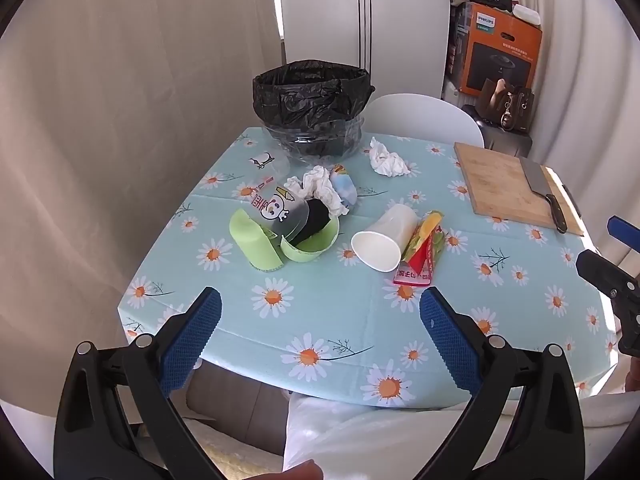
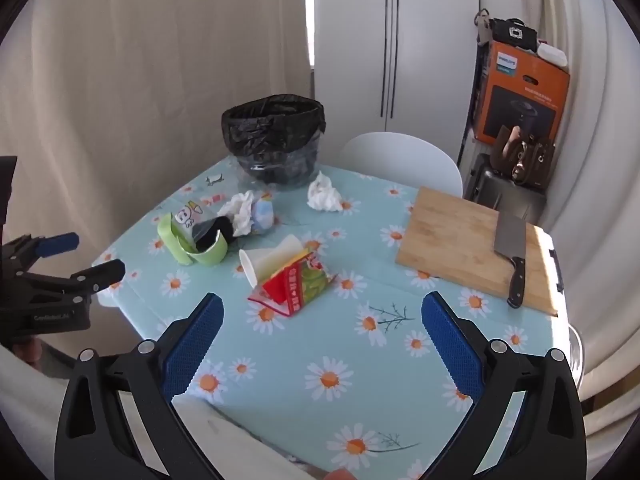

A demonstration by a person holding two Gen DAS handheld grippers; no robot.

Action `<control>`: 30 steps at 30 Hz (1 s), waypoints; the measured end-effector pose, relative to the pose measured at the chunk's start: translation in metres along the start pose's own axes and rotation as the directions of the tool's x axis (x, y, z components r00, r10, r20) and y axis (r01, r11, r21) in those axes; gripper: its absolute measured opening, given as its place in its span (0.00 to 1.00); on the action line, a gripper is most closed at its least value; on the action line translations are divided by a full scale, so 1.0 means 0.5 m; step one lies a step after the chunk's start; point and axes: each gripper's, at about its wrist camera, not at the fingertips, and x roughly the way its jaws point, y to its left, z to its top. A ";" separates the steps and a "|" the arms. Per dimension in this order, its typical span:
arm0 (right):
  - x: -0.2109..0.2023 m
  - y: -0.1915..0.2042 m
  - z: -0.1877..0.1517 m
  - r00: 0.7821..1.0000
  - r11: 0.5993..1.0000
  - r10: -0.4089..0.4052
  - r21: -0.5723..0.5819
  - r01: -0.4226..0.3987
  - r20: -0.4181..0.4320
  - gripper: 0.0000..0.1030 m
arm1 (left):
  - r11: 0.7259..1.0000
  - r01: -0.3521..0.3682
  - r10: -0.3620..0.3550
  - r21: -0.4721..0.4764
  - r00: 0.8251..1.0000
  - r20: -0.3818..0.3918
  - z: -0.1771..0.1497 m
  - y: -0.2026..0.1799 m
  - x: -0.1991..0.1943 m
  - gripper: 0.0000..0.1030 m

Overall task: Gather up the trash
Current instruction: 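Move both tools toward the trash pile on the table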

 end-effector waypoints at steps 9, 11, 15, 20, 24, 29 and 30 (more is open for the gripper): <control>0.002 0.004 -0.002 1.000 1.000 0.016 -0.009 -0.017 -0.012 0.92 | 1.000 0.006 -0.006 -0.004 1.000 -0.015 -0.001 0.004 0.002 0.94; 0.020 0.008 0.001 1.000 0.999 0.030 -0.011 -0.030 -0.008 0.92 | 1.000 0.009 -0.009 -0.002 1.000 -0.018 -0.001 0.004 0.004 0.94; 0.009 0.012 0.000 0.998 0.999 0.028 -0.029 -0.027 0.049 0.92 | 1.000 0.022 -0.022 0.007 1.000 -0.020 -0.003 0.000 0.005 0.94; 0.006 0.013 0.001 0.997 0.998 0.060 -0.016 -0.059 0.043 0.92 | 1.000 0.020 -0.020 0.020 1.000 -0.010 -0.002 -0.004 0.002 0.94; 0.007 0.015 0.001 0.997 0.998 0.067 -0.017 -0.066 0.033 0.92 | 1.000 0.021 -0.020 0.018 1.000 -0.014 -0.001 -0.003 0.005 0.94; 0.010 0.015 0.000 0.997 0.997 0.072 -0.016 -0.072 0.019 0.92 | 1.000 0.025 -0.024 0.019 0.999 -0.022 -0.001 -0.004 0.007 0.94; 0.012 0.019 0.001 0.998 0.998 0.061 -0.033 -0.060 0.021 0.92 | 0.999 0.026 -0.025 0.019 0.999 -0.024 -0.001 -0.004 0.008 0.94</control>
